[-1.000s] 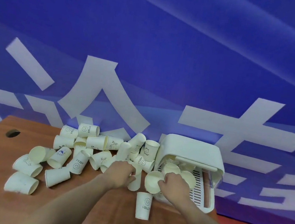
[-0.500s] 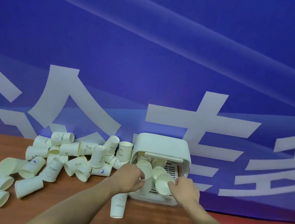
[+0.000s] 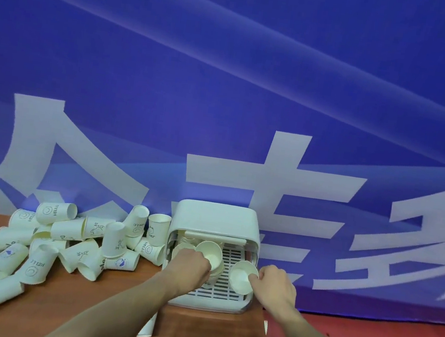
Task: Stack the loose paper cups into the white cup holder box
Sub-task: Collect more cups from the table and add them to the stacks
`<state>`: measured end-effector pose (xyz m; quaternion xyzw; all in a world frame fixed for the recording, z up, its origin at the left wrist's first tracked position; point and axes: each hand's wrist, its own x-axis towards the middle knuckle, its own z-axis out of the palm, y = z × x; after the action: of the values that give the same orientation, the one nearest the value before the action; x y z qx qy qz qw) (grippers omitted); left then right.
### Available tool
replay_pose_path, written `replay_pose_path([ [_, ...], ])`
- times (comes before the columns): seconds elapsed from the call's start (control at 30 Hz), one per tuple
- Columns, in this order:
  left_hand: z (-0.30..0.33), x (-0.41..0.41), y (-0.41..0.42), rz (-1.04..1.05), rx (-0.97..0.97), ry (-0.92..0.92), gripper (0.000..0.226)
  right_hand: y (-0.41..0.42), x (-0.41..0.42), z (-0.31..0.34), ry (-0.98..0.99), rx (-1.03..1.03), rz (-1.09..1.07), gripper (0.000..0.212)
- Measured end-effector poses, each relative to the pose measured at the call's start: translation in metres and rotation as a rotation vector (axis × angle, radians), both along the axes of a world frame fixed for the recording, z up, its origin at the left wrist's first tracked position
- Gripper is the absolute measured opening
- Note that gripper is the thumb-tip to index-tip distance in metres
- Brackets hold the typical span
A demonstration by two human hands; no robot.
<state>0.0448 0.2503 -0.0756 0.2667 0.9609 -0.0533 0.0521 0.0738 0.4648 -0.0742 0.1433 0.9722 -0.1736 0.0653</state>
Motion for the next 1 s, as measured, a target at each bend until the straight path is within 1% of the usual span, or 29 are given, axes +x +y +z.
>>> replay_pose_path([
  [0.1, -0.009, -0.004, 0.007, -0.029, -0.036, -0.038, 0.037, 0.007, -0.006, -0.009, -0.016, -0.031, 0.008, 0.024],
  [0.2, -0.019, -0.010, 0.010, -0.041, -0.032, -0.080, 0.037, 0.012, -0.013, -0.018, -0.049, -0.040, 0.006, 0.025],
  [0.33, -0.029, -0.017, 0.009, -0.059, -0.044, -0.088, 0.035, 0.011, -0.023, -0.028, -0.088, -0.073, -0.012, 0.020],
  [0.47, -0.038, -0.022, 0.011, -0.067, -0.086, -0.089, 0.034, 0.005, -0.028, -0.037, -0.112, -0.092, -0.015, 0.021],
  [0.77, -0.058, -0.034, 0.012, 0.017, -0.116, -0.150, 0.035, 0.001, -0.036, -0.048, -0.103, -0.102, -0.009, 0.023],
  [0.9, -0.055, -0.032, 0.009, 0.004, -0.091, -0.127, 0.037, 0.003, -0.035, -0.043, -0.081, -0.107, -0.019, 0.023],
  [1.0, -0.050, -0.029, 0.005, 0.007, -0.072, -0.107, 0.036, 0.001, -0.030, -0.037, -0.028, -0.118, 0.005, 0.024],
])
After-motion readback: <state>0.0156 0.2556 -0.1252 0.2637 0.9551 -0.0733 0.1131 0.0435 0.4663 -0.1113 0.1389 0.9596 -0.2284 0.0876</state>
